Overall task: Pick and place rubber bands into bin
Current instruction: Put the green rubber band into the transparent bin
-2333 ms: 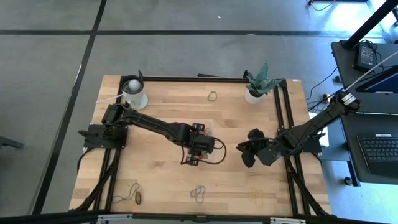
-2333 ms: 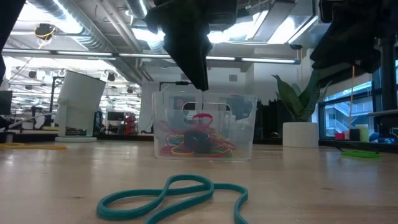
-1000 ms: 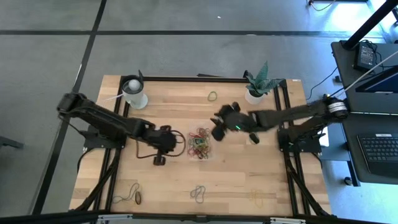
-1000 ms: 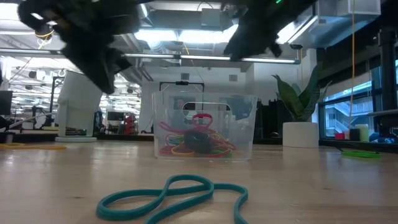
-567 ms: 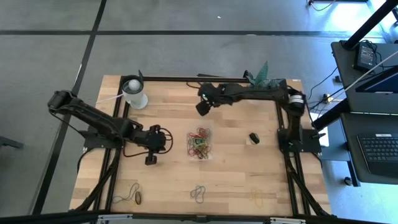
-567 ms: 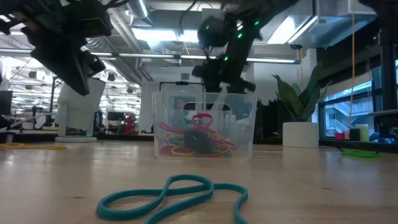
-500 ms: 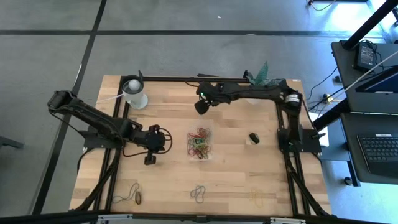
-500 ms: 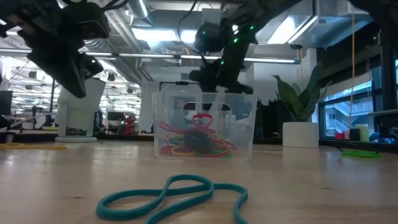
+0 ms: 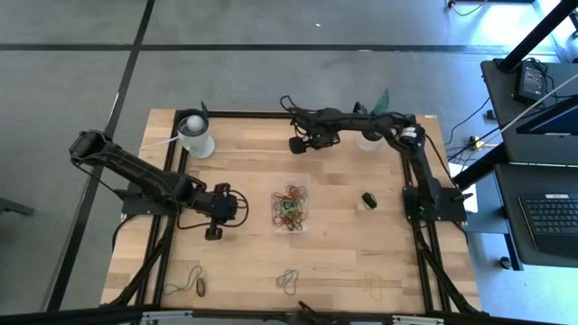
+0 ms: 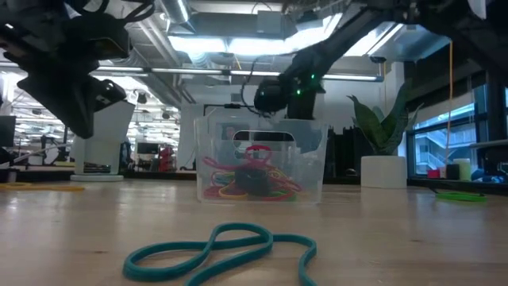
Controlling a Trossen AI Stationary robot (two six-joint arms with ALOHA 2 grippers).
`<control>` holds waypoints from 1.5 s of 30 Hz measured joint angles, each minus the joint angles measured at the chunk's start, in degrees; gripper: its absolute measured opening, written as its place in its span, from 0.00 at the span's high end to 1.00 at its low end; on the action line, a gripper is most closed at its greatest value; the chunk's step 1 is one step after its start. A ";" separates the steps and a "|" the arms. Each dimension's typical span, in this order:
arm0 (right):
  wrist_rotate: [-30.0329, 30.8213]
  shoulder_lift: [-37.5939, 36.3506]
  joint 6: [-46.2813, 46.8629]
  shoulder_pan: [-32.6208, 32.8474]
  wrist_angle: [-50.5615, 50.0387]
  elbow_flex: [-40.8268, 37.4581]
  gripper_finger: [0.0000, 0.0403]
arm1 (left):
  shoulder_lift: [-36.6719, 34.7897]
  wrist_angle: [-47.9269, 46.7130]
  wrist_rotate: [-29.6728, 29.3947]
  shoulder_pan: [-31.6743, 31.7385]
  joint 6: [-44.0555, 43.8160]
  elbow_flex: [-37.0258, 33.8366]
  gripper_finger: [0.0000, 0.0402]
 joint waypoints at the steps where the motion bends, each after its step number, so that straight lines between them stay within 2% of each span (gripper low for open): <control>1: -0.04 0.46 1.09 -0.43 -0.30 -0.01 0.19 | 0.00 -0.33 0.00 0.00 0.00 0.00 0.99; 6: -0.39 1.91 2.64 -1.46 -1.77 0.34 0.19 | 0.00 -1.96 0.65 -0.02 0.05 0.00 0.99; 9: -0.94 2.05 -0.44 -1.57 -1.42 0.29 0.19 | 0.02 -2.61 0.65 -0.04 0.19 0.00 0.99; 15: -1.08 2.17 -12.54 -1.55 -1.13 0.51 0.19 | 0.04 -3.32 0.57 -0.04 1.03 -0.02 0.99; 21: 0.26 2.34 -27.72 -1.60 -0.11 0.52 0.27 | 0.04 -3.31 0.57 -0.04 0.82 -0.02 0.99; 35: -0.05 2.53 -46.45 -1.78 5.83 0.56 0.45 | 0.04 -3.27 0.52 0.93 -0.73 -0.02 0.99; 40: -3.34 2.83 -48.29 -2.48 7.24 0.51 0.58 | 0.04 -3.23 0.48 1.52 -1.51 -0.02 0.99; 45: -6.20 3.23 -49.92 -3.10 6.65 0.66 0.84 | 0.04 -2.74 0.46 1.79 -2.31 -0.02 0.99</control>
